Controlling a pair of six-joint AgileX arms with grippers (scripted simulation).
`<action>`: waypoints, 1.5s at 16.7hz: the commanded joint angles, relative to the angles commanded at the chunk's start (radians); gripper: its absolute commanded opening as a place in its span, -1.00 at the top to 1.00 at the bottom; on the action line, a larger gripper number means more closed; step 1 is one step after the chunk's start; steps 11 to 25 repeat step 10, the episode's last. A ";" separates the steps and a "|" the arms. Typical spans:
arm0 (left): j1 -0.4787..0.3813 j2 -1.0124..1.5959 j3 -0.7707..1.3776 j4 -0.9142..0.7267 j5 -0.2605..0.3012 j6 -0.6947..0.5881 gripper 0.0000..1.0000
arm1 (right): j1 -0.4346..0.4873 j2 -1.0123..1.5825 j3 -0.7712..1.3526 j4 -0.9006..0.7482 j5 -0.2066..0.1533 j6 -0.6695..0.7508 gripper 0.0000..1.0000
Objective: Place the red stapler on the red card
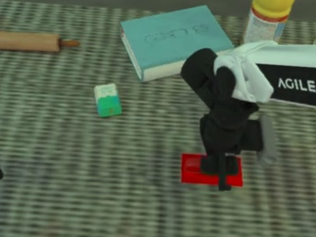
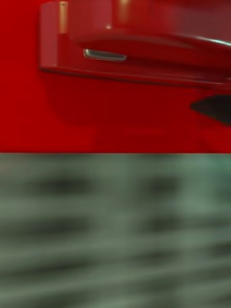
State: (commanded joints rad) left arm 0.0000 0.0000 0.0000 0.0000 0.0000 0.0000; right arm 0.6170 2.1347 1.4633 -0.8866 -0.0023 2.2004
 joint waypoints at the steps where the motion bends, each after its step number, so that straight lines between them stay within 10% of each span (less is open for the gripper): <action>1: 0.000 0.000 0.000 0.000 0.000 0.000 -1.00 | 0.000 0.000 0.000 0.000 0.000 0.000 -0.51; 5: 0.000 0.000 0.000 0.000 0.000 0.000 -1.00 | 0.000 0.000 0.000 0.000 0.000 0.000 -1.00; 25: 0.000 0.000 0.000 0.000 0.000 0.000 -1.00 | 0.000 0.000 0.000 0.000 0.000 0.000 -1.00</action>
